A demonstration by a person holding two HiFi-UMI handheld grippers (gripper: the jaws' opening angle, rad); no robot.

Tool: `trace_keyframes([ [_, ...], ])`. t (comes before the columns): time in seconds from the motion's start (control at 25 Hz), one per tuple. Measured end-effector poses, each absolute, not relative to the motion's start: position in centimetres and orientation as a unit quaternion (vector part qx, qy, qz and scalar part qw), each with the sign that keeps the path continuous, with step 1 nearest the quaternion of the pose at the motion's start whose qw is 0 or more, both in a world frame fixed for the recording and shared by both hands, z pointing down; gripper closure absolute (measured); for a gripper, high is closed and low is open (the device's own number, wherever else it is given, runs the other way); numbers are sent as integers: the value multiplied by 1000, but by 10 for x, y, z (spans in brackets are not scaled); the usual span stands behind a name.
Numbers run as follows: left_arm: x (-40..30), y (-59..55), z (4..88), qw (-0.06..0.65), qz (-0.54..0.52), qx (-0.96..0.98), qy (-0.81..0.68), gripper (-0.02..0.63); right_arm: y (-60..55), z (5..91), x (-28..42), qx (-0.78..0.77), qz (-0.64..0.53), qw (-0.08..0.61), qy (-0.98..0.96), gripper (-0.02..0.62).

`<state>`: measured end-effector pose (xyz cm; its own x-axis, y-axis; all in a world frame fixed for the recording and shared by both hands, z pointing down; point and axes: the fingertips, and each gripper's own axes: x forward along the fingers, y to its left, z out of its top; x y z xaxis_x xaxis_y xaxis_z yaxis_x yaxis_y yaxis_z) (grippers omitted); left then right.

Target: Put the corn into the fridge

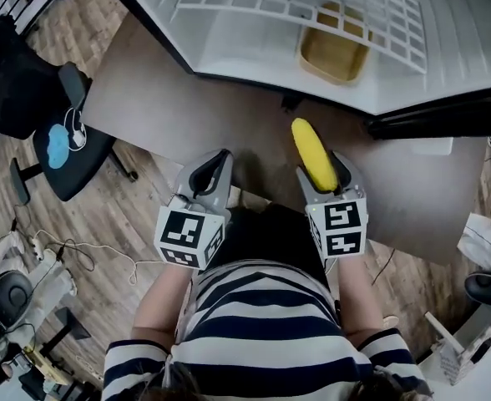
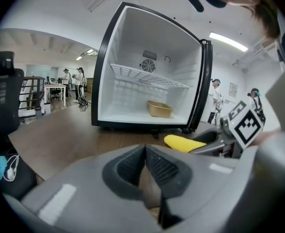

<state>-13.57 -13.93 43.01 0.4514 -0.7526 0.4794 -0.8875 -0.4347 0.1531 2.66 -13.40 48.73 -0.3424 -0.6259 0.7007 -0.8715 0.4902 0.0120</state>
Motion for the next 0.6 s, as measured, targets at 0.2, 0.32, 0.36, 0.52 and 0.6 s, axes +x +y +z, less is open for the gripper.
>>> trace_keyframes([
  [0.2,-141,-155,440,199,180,837,-477,606,-137,503,28,476,204,340,-785,324],
  [0.32,-139,-162,444,202,183,843,-465,606,-139,507,29,479,208,343,-781,324],
  [0.36,-138,-164,445,202,184,844,-461,606,-140,508,29,480,208,342,-781,324],
  [0.52,-131,-166,445,206,179,852,-446,606,-138,506,29,481,211,331,-784,331],
  [0.6,-127,-166,445,206,178,856,-439,606,-138,506,29,484,211,326,-784,337],
])
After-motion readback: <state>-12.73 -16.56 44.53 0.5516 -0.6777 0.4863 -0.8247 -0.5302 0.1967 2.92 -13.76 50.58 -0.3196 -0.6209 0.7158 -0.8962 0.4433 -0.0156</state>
